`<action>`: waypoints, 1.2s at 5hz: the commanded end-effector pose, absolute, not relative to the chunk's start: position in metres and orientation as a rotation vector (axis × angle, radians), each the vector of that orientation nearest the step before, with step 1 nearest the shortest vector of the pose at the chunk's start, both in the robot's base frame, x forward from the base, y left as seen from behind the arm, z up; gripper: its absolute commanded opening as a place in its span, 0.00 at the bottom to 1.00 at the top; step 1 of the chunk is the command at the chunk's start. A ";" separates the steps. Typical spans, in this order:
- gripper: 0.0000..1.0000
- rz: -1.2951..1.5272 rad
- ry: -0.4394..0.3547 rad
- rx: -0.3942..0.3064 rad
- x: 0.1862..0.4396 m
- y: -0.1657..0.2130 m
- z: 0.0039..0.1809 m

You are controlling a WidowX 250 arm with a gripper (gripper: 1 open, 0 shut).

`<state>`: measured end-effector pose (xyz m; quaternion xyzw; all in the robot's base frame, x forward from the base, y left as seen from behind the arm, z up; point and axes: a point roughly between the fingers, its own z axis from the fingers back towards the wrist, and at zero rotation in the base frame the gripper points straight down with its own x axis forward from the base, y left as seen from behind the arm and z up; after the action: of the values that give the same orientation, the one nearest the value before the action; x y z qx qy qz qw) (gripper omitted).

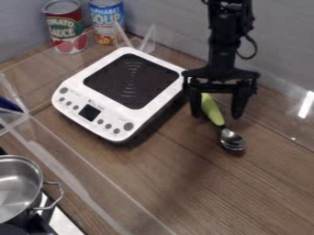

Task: Put green spoon on the white and black stove top

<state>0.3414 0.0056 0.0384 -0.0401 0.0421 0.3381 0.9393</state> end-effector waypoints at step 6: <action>1.00 0.818 0.071 0.002 0.347 -0.021 0.053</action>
<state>0.3382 -0.0176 0.0392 0.0099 0.0573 0.4035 0.9131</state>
